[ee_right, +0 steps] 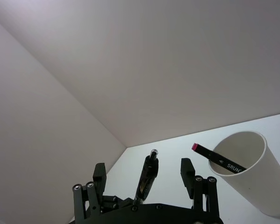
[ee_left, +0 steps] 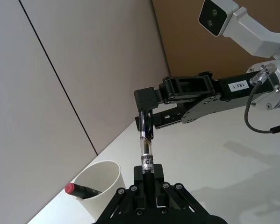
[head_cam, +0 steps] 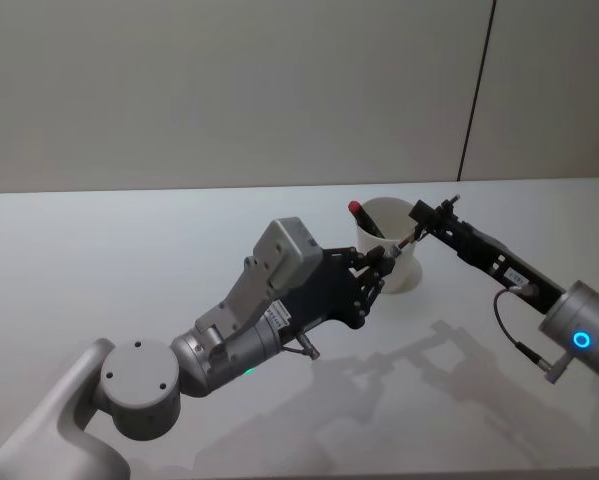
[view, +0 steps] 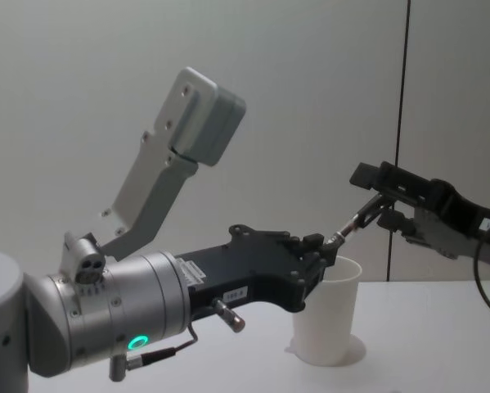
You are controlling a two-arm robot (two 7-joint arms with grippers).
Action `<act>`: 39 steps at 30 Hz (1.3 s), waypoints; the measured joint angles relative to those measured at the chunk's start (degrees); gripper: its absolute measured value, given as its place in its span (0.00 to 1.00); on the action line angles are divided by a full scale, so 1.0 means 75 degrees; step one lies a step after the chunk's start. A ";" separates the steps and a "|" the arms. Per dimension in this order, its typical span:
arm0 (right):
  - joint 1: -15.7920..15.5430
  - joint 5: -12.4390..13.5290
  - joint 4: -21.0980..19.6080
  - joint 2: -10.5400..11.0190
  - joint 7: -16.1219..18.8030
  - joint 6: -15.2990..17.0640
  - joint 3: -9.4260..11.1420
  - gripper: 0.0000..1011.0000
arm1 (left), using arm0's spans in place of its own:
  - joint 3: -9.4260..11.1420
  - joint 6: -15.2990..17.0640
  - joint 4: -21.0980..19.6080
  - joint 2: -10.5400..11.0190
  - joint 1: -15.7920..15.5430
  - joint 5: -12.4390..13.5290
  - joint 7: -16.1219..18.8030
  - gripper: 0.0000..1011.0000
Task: Place the pen into the pen holder.
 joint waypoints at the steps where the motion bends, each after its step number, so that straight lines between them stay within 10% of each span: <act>1: 0.0013 0.0008 0.0024 0.0001 0.0015 -0.0013 -0.0005 0.99 | 0.0000 0.0000 0.0000 -0.0001 0.0000 0.0000 0.0000 0.13; 22: 0.0195 -0.0005 0.0537 0.0042 0.0223 -0.0293 -0.0131 0.99 | 0.0000 0.0000 0.0000 0.0000 0.0000 0.0000 0.0000 0.13; 39: 0.0177 0.0311 0.0594 0.0108 0.0279 -0.0357 -0.0171 0.55 | 0.0000 0.0000 0.0000 0.0000 0.0000 0.0000 0.0000 0.13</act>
